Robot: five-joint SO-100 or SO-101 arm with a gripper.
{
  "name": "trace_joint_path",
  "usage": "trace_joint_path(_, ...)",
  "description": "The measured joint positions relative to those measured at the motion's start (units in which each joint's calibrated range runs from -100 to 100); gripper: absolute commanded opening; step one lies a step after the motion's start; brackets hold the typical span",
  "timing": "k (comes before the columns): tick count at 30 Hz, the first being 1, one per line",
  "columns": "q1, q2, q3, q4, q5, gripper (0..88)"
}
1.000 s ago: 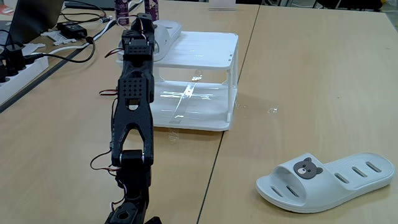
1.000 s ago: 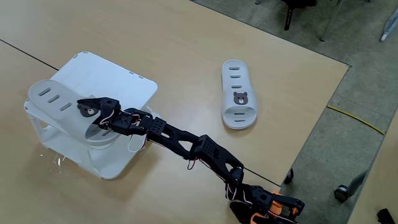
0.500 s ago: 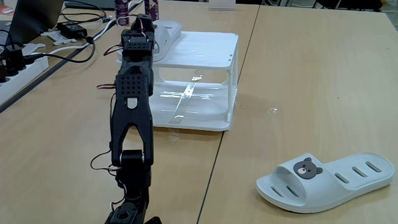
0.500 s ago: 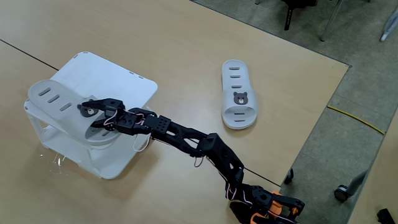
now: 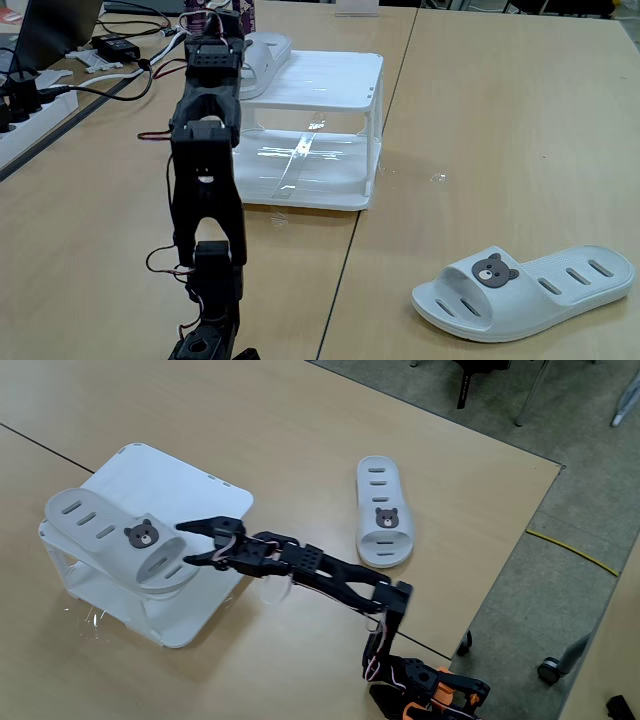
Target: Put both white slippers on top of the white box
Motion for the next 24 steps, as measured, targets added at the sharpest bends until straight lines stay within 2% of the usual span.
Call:
trace_joint_path(6,0.0,-20.54,20.13,0.0,0.0,30.5)
trace_joint_path(11,0.0,-32.25,27.67,0.0,0.0,29.1)
trace_joint_path(12,-0.07,-33.57,28.21,0.0,0.0,25.8)
trace_joint_path(14,0.15,-35.05,28.3,0.0,0.0,11.0)
trace_joint_path(16,0.3,-35.3,28.3,-1.8,0.0,0.0)
trace_joint_path(20,0.3,-35.38,34.95,-20.43,0.0,0.8)
trace_joint_path(24,0.3,-35.38,47.35,-47.9,0.0,0.8)
